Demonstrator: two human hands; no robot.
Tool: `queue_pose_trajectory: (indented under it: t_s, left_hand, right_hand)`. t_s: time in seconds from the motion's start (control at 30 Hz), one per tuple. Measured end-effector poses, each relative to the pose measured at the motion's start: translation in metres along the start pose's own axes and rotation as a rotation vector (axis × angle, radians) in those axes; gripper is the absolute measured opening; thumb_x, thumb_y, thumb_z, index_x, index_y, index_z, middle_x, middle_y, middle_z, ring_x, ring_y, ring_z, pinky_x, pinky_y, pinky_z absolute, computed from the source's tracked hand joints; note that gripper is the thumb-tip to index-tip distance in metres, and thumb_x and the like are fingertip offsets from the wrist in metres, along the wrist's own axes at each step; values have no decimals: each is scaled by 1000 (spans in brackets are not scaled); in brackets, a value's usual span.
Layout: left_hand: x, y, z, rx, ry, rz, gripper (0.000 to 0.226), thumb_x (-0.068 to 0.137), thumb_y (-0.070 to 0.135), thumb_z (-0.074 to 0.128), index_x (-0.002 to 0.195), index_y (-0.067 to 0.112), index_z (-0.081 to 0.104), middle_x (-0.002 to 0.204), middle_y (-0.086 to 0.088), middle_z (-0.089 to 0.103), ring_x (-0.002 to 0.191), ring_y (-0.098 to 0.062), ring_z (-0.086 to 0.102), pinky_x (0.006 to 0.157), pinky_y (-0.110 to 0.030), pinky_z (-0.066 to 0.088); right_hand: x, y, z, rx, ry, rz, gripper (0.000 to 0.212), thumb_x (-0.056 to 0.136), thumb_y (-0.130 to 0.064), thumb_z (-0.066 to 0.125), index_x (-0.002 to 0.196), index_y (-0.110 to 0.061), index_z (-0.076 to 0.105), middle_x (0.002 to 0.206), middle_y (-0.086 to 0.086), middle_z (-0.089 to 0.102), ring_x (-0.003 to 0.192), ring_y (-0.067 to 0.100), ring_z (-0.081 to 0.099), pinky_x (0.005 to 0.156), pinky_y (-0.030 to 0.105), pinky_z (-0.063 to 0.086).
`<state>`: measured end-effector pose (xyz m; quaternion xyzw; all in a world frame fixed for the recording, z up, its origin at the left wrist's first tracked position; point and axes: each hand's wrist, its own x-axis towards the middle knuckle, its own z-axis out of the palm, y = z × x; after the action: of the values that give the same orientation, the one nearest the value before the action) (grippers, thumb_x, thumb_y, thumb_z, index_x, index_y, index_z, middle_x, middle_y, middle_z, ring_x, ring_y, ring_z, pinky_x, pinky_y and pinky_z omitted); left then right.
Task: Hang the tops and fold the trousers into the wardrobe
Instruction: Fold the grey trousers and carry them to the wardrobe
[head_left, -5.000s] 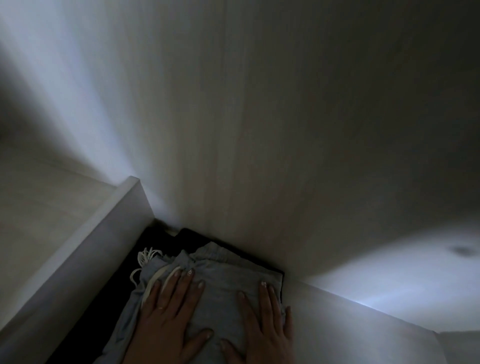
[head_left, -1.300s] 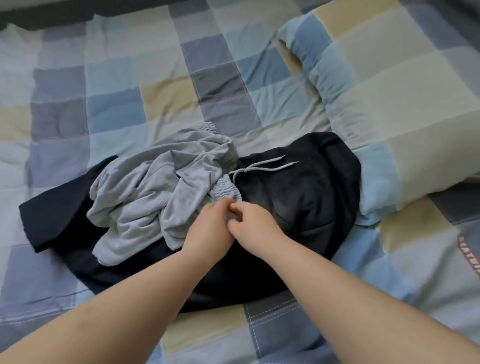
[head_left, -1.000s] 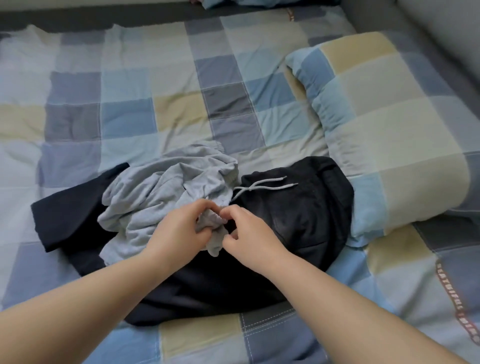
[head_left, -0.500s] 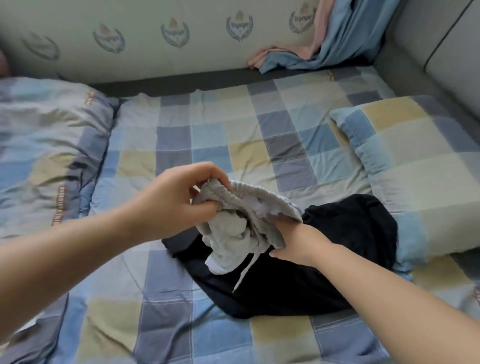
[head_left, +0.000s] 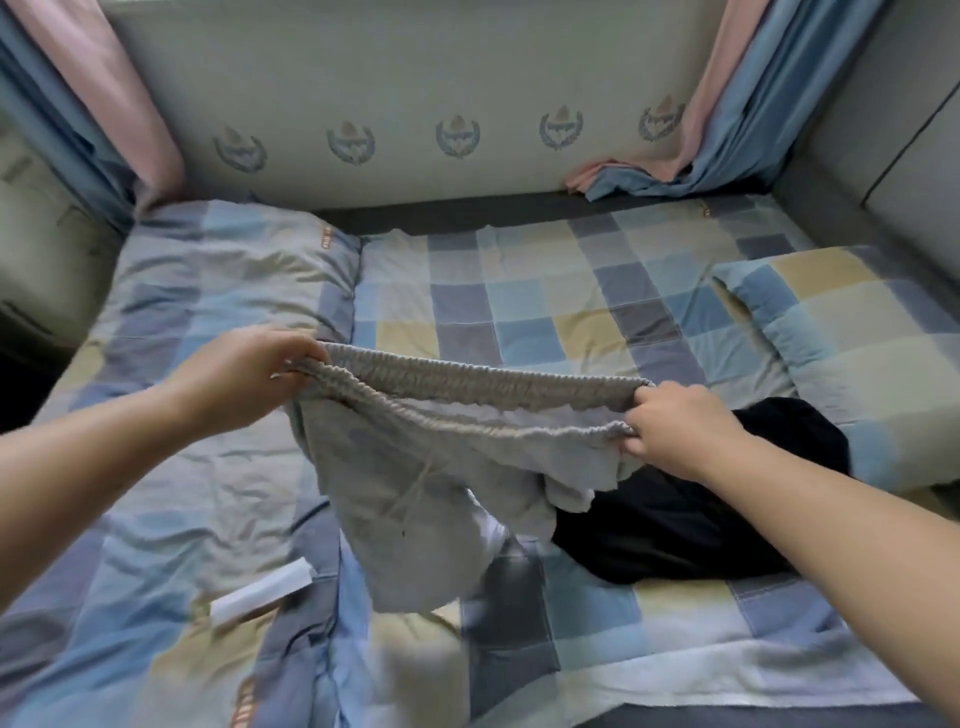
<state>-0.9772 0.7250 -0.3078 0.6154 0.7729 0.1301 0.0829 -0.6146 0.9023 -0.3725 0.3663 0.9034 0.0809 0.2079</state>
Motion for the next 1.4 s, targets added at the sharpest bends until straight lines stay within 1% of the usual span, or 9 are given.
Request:
queue_pose_trajectory:
  t_s: [0.13,0.33,0.5,0.6,0.83,1.0,1.1,1.27,1.4]
  left_hand:
    - [-25,-37,-33,85,-99,-67,28,84,5,65,106,21,73,94,1,53,91,-26,57,74,-30,40]
    - [-55,-46,-79,85,-69,-87,21,81,10,69,100,16,75,86,5,47,94,-28,59,72,-28,36]
    - [-67,-46,-113,117,-11,-95,9,77,17,74,86,16,76,83,-2,68,88,-27,63,75,-33,47]
    - [-69,-40,-124,160,8,-151,12,77,26,74,68,20,68,77,-7,67,80,-27,61,64,-32,43]
    - [-67,-50,-103,129,-135,-176,22,83,33,68,63,26,62,72,-2,62,76,-25,59,68,-35,46]
    - [-43,-45,-55,15,-103,-288,15,85,25,65,75,17,72,66,-5,67,70,-23,64,65,-31,48]
    - [-8,-41,-35,-39,-26,-280,20,86,16,61,70,7,69,76,-16,68,79,-32,62,66,-34,45]
    - [54,-36,-54,-43,158,-220,20,87,11,58,70,3,65,84,-23,60,85,-39,58,68,-37,41]
    - [87,-18,-85,-58,346,-127,16,88,9,60,92,1,73,100,-19,62,98,-38,59,83,-39,47]
  right_hand:
    - [-15,-3,-62,0,303,-187,19,81,-33,72,70,-19,65,74,1,64,67,27,62,52,28,33]
    - [-44,-4,-115,108,283,-214,15,94,-29,51,88,-21,63,80,-2,65,77,25,55,62,31,32]
    - [-64,2,-145,66,206,-226,31,92,-43,41,74,-25,60,77,-12,56,89,18,58,82,24,29]
    - [-68,-2,-159,12,198,-139,38,91,-49,43,58,-30,41,66,-16,43,94,3,52,113,39,14]
    - [-71,-6,-139,258,148,-11,15,95,-31,49,106,-30,60,82,-14,65,95,10,62,118,43,2]
    - [-43,-12,-118,47,37,69,19,95,-21,43,86,-34,53,96,-13,64,108,14,54,114,56,12]
    - [-13,-3,-119,-66,-18,155,31,93,-14,41,105,-35,60,114,-11,60,123,17,42,112,57,12]
    - [14,28,-140,-123,25,272,40,96,-21,35,135,-26,41,141,0,41,137,23,25,112,49,19]
    - [16,60,-169,-152,70,331,45,96,-23,34,141,-25,34,150,1,31,145,24,12,114,48,15]
